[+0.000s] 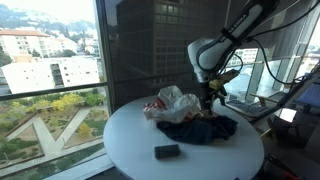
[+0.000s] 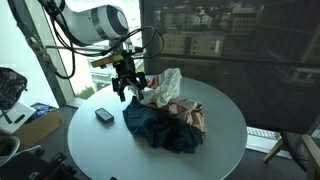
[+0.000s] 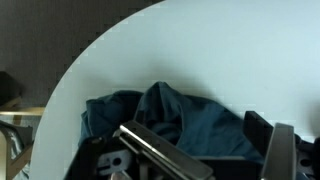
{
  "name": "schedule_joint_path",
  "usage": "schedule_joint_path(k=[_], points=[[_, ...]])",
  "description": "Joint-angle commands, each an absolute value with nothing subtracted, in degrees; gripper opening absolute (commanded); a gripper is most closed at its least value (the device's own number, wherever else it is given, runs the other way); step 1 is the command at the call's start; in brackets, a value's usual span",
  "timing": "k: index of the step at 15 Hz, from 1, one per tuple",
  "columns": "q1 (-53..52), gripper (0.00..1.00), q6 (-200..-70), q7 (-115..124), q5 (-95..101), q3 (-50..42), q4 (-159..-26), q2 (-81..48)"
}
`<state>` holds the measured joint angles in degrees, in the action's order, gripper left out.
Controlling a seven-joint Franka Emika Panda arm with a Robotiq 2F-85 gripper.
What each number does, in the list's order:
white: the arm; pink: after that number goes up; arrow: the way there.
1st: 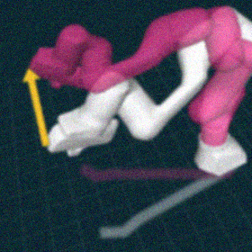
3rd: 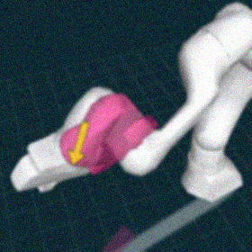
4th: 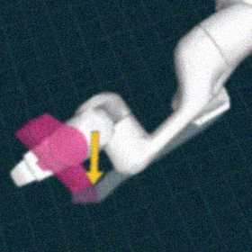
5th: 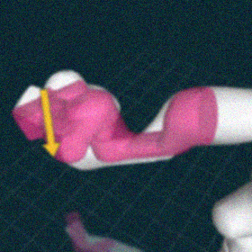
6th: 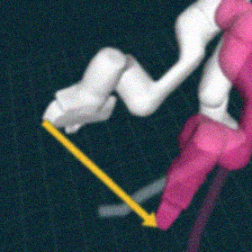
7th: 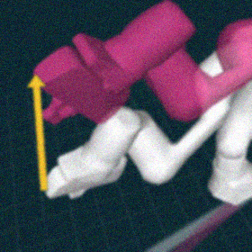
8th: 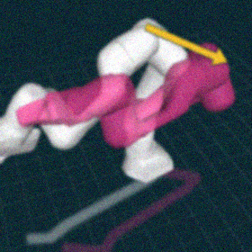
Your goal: Move the shirt to the right then pick it up
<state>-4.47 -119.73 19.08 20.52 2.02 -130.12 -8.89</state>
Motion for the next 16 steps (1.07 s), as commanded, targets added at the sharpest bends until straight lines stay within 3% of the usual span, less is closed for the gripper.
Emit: schedule_joint_path(k=[1,14,15,16], points=[[-3.0,1.0,-124.3,16.6,17.1,1.0,-133.8,-10.5],[-6.4,1.0,-149.6,21.6,20.0,-5.0,-135.8,-22.7],[-6.9,0.98,-150.5,21.6,20.3,-5.6,-135.7,-23.3],[-7.5,0.8,-151.5,21.7,21.0,-6.3,-135.7,-23.8]])
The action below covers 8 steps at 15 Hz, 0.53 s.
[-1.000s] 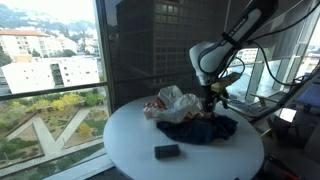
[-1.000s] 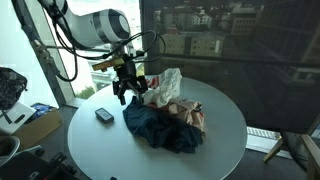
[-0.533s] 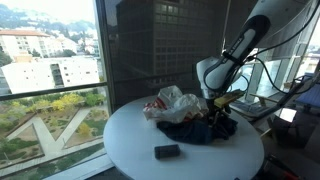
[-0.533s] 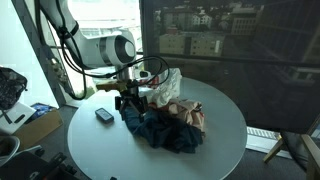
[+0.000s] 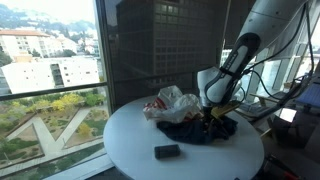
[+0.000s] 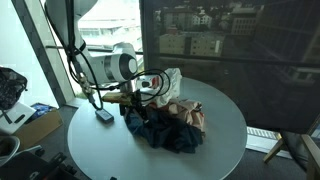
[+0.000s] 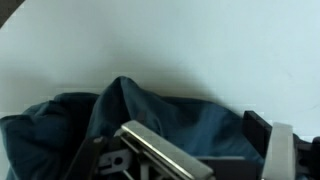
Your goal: Move the shirt to the right then pick it up
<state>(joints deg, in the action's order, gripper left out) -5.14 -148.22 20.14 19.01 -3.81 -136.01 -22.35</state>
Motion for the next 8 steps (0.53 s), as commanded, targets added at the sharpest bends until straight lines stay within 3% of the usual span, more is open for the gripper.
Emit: schedule_joint_path(k=[1,3,4,6,8], points=[[-8.4,0.91,-152.6,22.1,22.2,-7.4,-135.6,-24.4],[-9.9,0.98,-154.4,22.8,24.0,-9.2,-135.4,-25.4],[-10.7,0.78,-155.2,23.4,24.8,-10.1,-135.3,-25.9],[-11.9,0.71,-156.1,23.8,26.1,-11.6,-135.3,-26.4],[-12.8,0.56,-156.5,23.8,26.3,-12.6,-135.4,-26.5]])
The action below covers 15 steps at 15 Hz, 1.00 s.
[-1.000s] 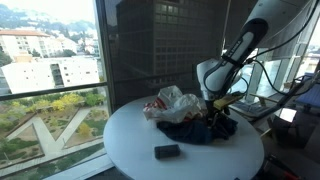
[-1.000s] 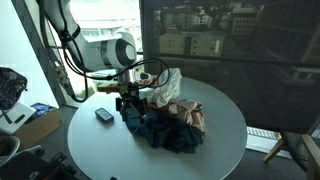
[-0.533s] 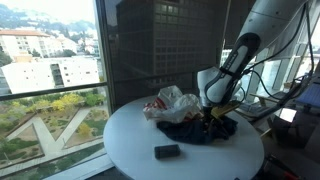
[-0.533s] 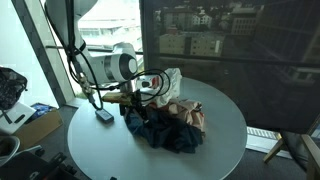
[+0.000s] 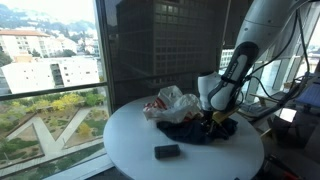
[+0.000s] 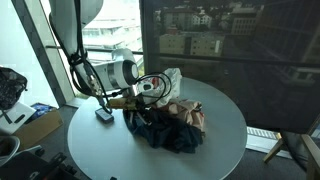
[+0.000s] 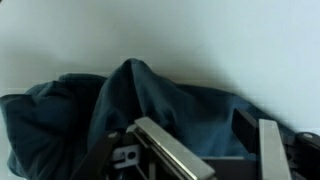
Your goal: Move the shirt to the right then pick it up
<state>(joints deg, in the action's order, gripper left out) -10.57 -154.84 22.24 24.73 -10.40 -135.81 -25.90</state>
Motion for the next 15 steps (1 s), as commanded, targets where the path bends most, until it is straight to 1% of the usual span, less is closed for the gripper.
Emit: schedule_joint_path(k=[1,6,7,10,15], points=[[-13.3,0.48,-156.1,23.9,26.4,-13.1,-135.4,-26.4],[-15.5,0.11,-153.2,25.2,27.3,-14.9,-135.6,-24.6],[-15.7,0.02,-152.3,25.5,27.1,-15.0,-135.3,-24.7],[-15.8,0.0,-149.3,26.4,26.8,-15.1,-134.6,-24.0],[-14.2,0.01,-137.0,27.3,25.2,-13.0,-132.1,-22.4]])
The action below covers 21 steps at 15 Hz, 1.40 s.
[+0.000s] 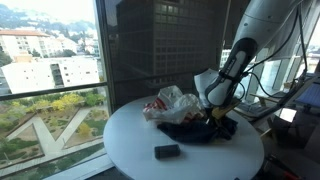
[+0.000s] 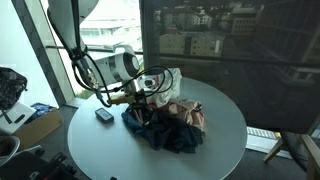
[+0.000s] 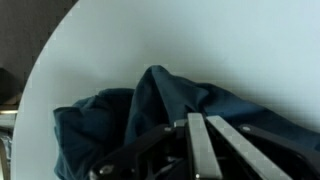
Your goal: Move the shirt to the right then pick it up
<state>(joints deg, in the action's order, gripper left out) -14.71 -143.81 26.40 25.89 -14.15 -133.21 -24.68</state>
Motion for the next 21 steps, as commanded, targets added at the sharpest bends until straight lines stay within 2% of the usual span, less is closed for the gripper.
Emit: schedule_joint_path(k=[1,7,10,11,12,13,16,21], points=[[-13.9,0.01,-134.6,27.3,25.0,-12.5,-131.6,-22.0],[-10.0,0.02,-118.1,23.1,17.6,-7.0,-130.4,-20.0],[-8.5,0.02,-113.9,21.1,15.4,-4.9,-131.5,-20.6],[-8.0,0.11,-113.1,20.8,14.6,-4.4,-131.5,-21.0],[-7.7,0.28,-112.7,21.3,14.2,-4.2,-131.5,-21.3],[-7.2,0.32,-112.8,21.8,13.4,-4.1,-131.3,-21.4],[-6.3,0.58,-114.5,22.5,12.1,-4.2,-131.2,-21.0],[-5.1,0.95,-122.7,21.4,10.6,-3.8,-131.2,-21.9]])
